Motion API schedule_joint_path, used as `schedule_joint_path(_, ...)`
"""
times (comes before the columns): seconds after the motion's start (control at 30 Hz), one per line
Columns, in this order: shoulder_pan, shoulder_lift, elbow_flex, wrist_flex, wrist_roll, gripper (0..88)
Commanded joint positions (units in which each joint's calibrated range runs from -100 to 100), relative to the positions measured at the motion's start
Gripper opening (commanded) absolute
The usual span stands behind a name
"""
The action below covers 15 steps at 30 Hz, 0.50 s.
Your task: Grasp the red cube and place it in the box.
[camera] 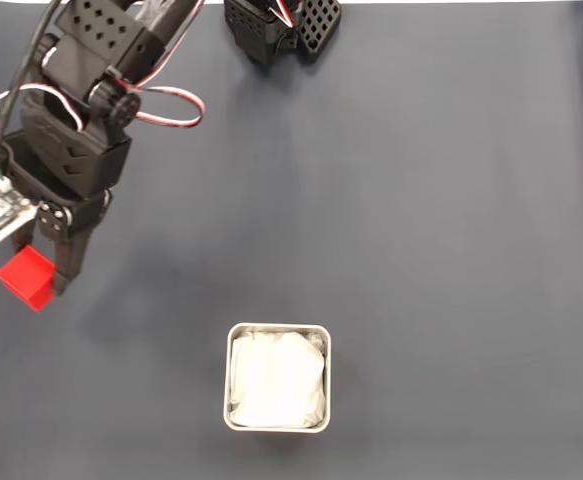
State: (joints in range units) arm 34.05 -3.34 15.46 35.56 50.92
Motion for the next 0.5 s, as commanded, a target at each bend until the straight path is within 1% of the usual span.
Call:
schedule_joint_path(0.0, -2.52, -6.19, -1.96, 0.91, 0.73, 6.5)
schedule_joint_path(0.47, -12.32, -15.63, 3.33, 1.08, 2.39, 6.6)
